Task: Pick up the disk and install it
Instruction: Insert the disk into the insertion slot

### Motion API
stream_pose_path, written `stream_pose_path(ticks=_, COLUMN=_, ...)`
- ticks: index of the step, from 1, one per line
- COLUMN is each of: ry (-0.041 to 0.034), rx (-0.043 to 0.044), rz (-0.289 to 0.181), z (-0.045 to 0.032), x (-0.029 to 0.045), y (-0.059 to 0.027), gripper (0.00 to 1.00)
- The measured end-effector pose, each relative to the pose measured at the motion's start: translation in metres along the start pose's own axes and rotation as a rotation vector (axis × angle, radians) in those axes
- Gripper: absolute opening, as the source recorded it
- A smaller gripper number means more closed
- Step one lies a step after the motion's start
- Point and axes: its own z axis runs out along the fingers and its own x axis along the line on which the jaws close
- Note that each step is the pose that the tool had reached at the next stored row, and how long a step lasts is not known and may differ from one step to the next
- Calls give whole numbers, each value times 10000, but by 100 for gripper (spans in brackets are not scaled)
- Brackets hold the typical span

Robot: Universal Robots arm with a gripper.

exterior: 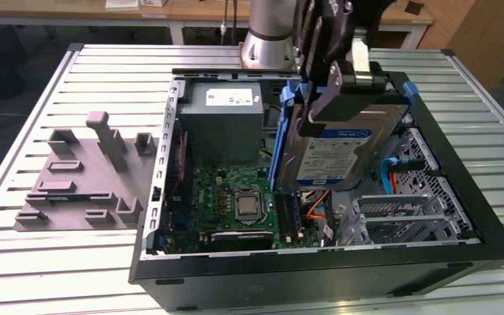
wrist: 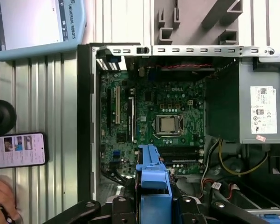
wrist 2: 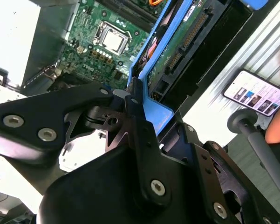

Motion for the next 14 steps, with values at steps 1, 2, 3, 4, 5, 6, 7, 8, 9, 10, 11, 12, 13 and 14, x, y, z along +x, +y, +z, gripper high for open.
stream_pose_path(ticks=1, ry=-1, rx=0, rz=0, z=2, x=11, y=-50, gripper=36)
stream_pose_path(ticks=2, ry=0, rx=0, rz=0, z=2, x=17, y=-82, gripper=36)
stream_pose_path(ticks=3, ry=-1, rx=0, rz=0, z=4, x=21, y=-113, gripper=36)
stream_pose_path(ticks=4, ry=-2, rx=0, rz=0, z=6, x=24, y=-143, gripper=36)
stream_pose_path(ticks=5, ry=-1, rx=-1, rz=0, z=8, x=28, y=-172, gripper=36)
stream_pose_path(ticks=6, ry=2, rx=-2, rz=0, z=9, x=34, y=-197, gripper=36)
stream_pose_path(ticks=7, ry=1, rx=-2, rz=-1, z=12, x=42, y=-217, gripper=36)
stream_pose_path(ticks=8, ry=0, rx=-2, rz=-1, z=15, x=53, y=-225, gripper=36)
stream_pose_path(ticks=9, ry=-1, rx=-2, rz=0, z=20, x=73, y=-229, gripper=36)
stream_pose_path(ticks=10, ry=-1, rx=-1, rz=-1, z=23, x=97, y=-231, gripper=36)
stream_pose_path(ticks=11, ry=-1, rx=-1, rz=-1, z=26, x=119, y=-232, gripper=36)
stream_pose_path(ticks=12, ry=1, rx=-2, rz=0, z=29, x=138, y=-236, gripper=36)
stream_pose_path(ticks=13, ry=3, rx=-2, rz=0, z=32, x=150, y=-243, gripper=36)
stream_pose_path(ticks=14, ry=3, rx=-2, rz=0, z=37, x=157, y=-257, gripper=36)
